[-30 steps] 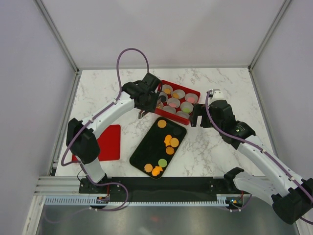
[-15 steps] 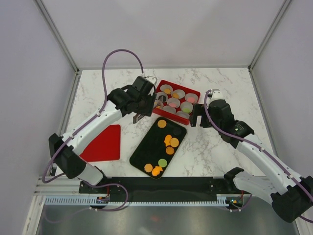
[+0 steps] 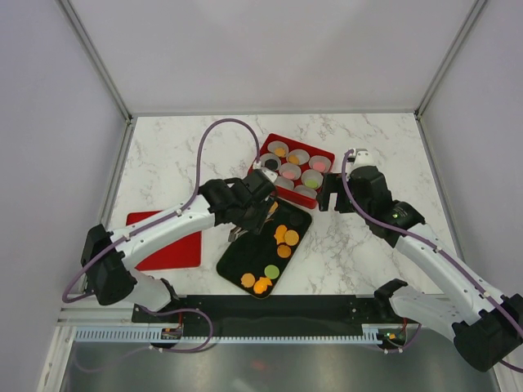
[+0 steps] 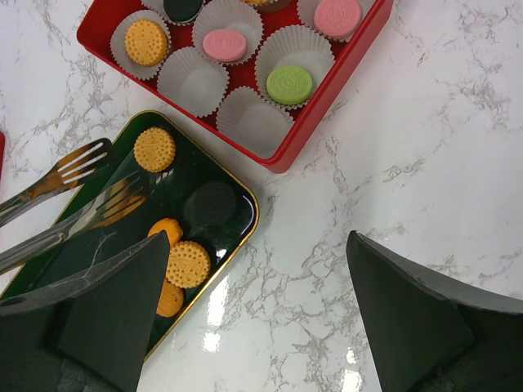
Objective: Pack the cookies
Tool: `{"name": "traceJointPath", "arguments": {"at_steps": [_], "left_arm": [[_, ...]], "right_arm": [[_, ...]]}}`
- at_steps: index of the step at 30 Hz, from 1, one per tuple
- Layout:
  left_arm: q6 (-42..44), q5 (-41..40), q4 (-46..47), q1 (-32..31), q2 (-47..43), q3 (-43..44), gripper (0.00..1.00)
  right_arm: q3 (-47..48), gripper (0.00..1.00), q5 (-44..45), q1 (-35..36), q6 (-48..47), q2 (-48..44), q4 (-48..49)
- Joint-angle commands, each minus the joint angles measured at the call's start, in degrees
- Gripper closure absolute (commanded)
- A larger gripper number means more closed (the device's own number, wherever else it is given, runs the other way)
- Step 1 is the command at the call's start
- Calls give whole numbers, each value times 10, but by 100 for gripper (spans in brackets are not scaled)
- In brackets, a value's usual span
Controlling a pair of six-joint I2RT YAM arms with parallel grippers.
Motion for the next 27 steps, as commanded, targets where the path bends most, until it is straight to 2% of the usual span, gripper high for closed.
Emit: {"name": "traceJointPath", "arguments": {"at_steps": [1, 22, 24, 27], "left_arm": [[-29, -41, 29, -1, 13, 0, 44], [-7, -59, 61, 5, 107, 26, 41], [-5, -59, 62, 6, 105, 26, 42], [-1, -56, 60, 6, 101, 26, 49]], "right_arm": [[6, 2, 8, -3, -6, -6, 4], [8, 2, 9, -5, -10, -7, 4], [7, 2, 10, -5, -9, -7, 4], [6, 2, 10, -5, -9, -5, 4]]}}
